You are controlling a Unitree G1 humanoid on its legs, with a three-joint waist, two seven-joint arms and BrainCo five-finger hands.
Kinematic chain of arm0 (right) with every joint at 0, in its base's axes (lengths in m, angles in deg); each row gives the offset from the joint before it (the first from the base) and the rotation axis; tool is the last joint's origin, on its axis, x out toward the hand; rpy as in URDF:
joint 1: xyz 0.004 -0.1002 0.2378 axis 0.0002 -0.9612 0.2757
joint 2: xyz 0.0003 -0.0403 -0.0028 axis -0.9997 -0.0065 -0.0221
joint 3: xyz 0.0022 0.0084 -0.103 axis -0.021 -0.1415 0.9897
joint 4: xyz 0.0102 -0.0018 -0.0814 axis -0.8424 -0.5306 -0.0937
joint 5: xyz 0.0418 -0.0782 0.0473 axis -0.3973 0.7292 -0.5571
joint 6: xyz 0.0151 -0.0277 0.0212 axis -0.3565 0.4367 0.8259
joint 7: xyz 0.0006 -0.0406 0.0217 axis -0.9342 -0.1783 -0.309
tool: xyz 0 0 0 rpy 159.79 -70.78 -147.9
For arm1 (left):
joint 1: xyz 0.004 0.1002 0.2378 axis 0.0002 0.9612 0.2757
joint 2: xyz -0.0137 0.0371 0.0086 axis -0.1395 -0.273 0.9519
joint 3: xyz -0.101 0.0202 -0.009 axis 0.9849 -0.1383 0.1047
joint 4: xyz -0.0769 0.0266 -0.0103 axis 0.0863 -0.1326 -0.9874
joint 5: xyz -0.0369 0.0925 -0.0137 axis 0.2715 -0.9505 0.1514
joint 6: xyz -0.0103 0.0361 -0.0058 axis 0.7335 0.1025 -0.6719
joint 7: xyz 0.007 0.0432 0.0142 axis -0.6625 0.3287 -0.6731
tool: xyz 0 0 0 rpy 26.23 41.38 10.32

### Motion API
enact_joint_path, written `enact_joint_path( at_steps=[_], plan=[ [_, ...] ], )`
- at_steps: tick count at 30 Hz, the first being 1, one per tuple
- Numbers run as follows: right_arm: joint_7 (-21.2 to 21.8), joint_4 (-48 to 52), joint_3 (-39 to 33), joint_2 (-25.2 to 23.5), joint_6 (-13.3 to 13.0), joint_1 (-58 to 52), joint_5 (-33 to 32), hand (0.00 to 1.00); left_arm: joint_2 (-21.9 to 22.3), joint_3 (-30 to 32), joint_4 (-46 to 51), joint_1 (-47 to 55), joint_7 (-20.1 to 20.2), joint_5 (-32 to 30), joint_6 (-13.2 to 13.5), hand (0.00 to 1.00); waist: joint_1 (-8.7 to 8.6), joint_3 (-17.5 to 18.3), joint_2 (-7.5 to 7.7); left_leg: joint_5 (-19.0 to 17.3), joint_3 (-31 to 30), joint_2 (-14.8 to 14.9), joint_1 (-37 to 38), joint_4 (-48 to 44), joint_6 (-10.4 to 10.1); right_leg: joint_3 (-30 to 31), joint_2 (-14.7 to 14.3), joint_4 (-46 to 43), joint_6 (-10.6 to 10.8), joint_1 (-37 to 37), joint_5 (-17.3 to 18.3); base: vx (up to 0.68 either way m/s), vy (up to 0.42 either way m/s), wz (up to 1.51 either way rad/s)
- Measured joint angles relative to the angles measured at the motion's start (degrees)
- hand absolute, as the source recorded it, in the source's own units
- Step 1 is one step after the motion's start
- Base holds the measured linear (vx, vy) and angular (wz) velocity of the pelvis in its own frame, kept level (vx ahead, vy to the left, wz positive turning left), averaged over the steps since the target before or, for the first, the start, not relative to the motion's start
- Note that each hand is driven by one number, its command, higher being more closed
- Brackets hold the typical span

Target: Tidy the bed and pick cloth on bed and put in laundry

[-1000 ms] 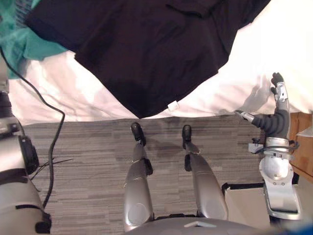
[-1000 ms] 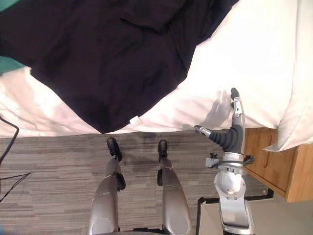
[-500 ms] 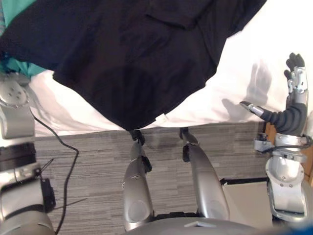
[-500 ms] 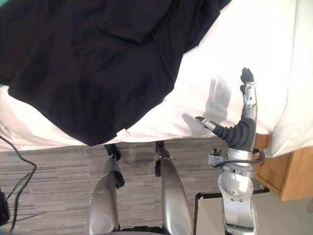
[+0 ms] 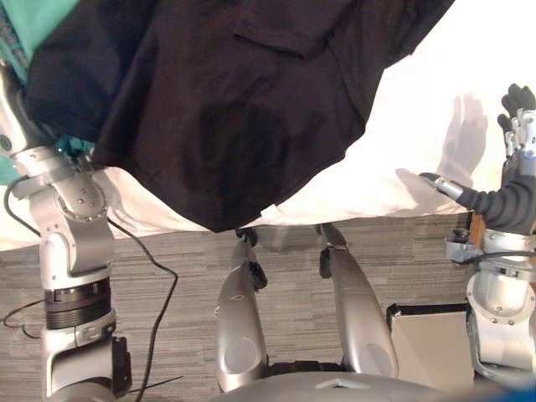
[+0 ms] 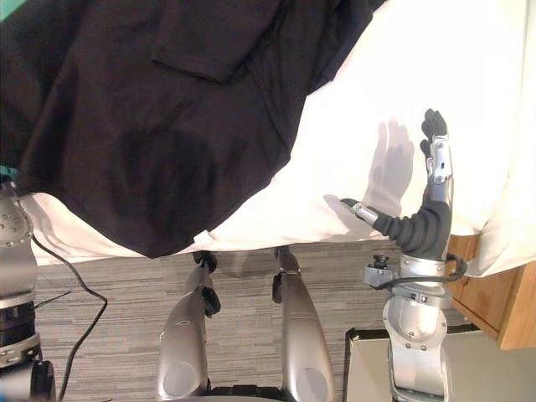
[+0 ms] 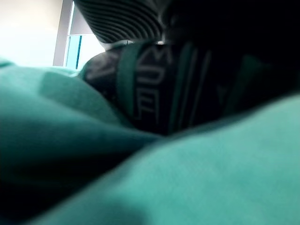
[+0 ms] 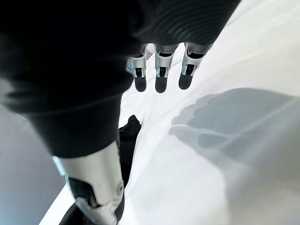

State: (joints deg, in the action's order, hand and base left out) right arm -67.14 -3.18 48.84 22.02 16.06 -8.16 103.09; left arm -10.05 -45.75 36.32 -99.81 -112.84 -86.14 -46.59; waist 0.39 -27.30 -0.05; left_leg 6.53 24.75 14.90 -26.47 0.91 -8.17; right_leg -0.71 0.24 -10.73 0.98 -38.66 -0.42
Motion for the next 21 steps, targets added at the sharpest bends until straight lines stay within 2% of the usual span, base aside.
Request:
enact_joint_path(
  at_steps=[3,4,6,8,10,13,16,21],
  plan=[
    [0.2,-0.2,-0.6,-0.4,0.0,0.0,-1.5,0.00,0.3,0.1,-0.3,0.2,2.3,-0.8,0.4,1.00,0.20,-0.1,-0.10,0.0,0.3,-0.1,-0.1,0.0,0.0,0.5,-0.1,0.5,0.0,-0.2,0.0,-0.02,-0.007,-0.04],
    [0.7,-0.9,-1.7,-0.2,0.1,1.0,-2.9,0.00,-0.4,-0.5,-2.3,-4.0,4.3,-0.8,-0.3,1.00,0.71,-0.1,-0.12,0.0,0.9,-0.2,-0.2,0.1,0.0,0.8,-0.2,0.9,0.0,-0.3,0.0,-0.08,-0.011,-0.09],
    [2.0,-2.2,-1.8,0.1,0.4,4.6,-5.8,0.00,-2.3,-1.3,-8.2,-12.2,8.3,-0.8,-1.1,1.00,0.61,-0.1,-0.07,0.0,1.6,0.1,-0.7,0.1,0.0,1.5,-0.5,1.1,0.8,-1.0,-0.8,-0.09,-0.006,-0.11],
    [2.5,-3.7,-1.4,0.1,0.6,8.2,-8.0,0.00,-6.6,-3.5,-15.8,-19.9,12.4,-2.3,-0.9,1.00,0.27,-0.1,-0.05,-0.4,2.3,0.2,-1.6,-0.1,0.0,1.9,-0.7,3.2,0.8,-1.1,-2.8,-0.13,-0.006,-0.15],
    [2.6,-4.4,-1.4,0.1,0.6,9.3,-9.0,0.00,-9.0,-4.2,-19.1,-21.9,13.6,-2.3,-0.4,1.00,0.08,-0.1,-0.05,-0.3,2.7,0.2,-2.0,-0.2,0.2,2.1,-0.7,4.5,0.9,-1.1,-4.0,-0.11,0.001,-0.11],
    [3.1,-4.7,-1.5,0.1,-0.1,9.7,-11.5,0.00,-15.5,-8.4,-24.2,-23.9,16.1,-2.2,2.3,1.00,-0.63,-0.1,-0.05,-0.3,3.1,-0.1,-3.1,-1.3,0.5,3.0,-0.2,6.7,1.4,-1.1,-6.0,-0.11,0.011,-0.05],
    [3.8,-4.6,-1.5,0.1,-1.8,8.9,-14.1,0.00,-21.2,-11.0,-20.1,-20.7,19.9,-1.6,3.7,1.00,-1.04,-0.1,-0.09,-0.2,2.7,0.0,-4.5,-2.3,0.7,2.9,0.2,8.5,1.5,-0.9,-7.5,-0.07,0.007,0.07],
    [5.7,-4.6,-1.4,0.1,-2.4,6.0,-15.2,0.00,-20.4,-9.7,-6.9,-7.8,21.7,0.3,7.4,1.00,-1.13,0.2,-0.69,0.0,1.0,0.0,-4.0,-2.4,1.0,1.3,0.7,9.1,1.8,0.9,-8.0,0.00,0.022,0.12]
  ],
)
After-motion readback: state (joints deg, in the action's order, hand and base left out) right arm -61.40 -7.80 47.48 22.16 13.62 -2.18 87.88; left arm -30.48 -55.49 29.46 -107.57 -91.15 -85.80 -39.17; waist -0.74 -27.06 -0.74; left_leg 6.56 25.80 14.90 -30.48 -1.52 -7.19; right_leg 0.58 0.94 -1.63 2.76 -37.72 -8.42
